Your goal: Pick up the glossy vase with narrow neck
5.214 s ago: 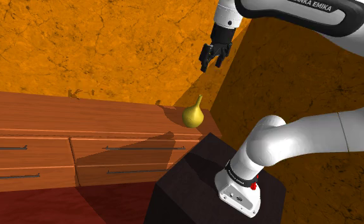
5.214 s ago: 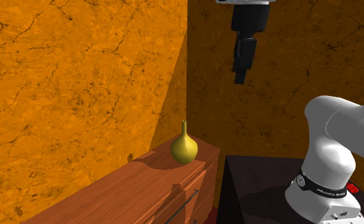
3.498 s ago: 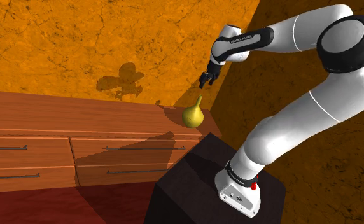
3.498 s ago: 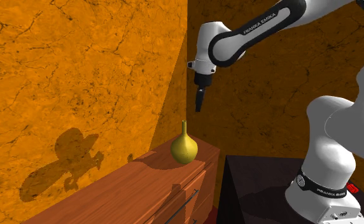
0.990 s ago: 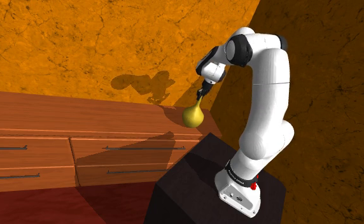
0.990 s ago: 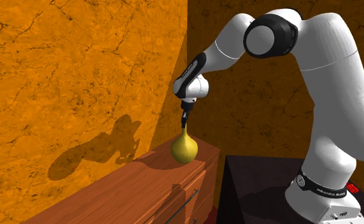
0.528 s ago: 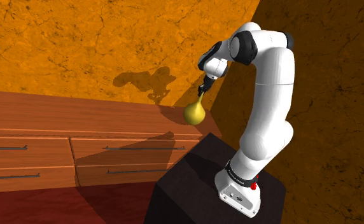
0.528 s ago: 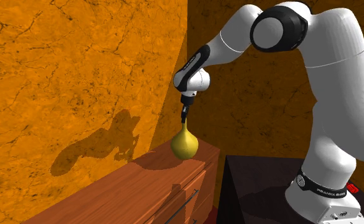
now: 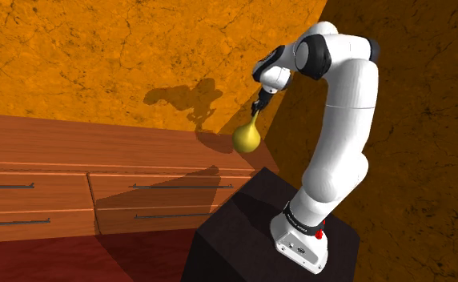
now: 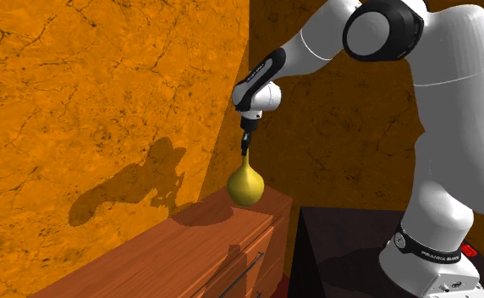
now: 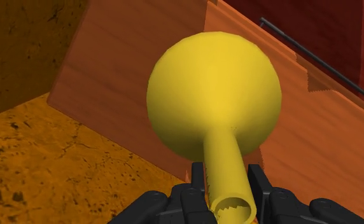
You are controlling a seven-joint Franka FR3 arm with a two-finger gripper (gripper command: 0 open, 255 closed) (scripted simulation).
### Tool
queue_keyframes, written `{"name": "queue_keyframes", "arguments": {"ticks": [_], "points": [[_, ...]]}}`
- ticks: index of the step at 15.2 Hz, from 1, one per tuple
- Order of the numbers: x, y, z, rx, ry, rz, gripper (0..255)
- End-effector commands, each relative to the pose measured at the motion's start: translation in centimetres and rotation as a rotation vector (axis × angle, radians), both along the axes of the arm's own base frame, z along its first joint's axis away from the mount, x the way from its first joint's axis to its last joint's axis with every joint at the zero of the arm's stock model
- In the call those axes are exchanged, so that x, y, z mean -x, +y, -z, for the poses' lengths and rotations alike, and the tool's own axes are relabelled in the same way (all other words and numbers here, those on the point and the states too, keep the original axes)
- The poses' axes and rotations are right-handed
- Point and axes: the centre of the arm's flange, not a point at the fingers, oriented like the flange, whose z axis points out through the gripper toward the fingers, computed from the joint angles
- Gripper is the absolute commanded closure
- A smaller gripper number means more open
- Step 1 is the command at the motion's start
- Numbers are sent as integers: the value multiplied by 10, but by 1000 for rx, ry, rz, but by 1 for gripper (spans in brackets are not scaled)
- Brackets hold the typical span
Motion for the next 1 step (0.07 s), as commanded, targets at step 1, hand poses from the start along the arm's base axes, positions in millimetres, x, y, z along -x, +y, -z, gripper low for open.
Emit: {"name": "queue_keyframes", "arguments": {"ticks": [1], "points": [[-1, 0, -4, 1, -1, 0, 255]]}}
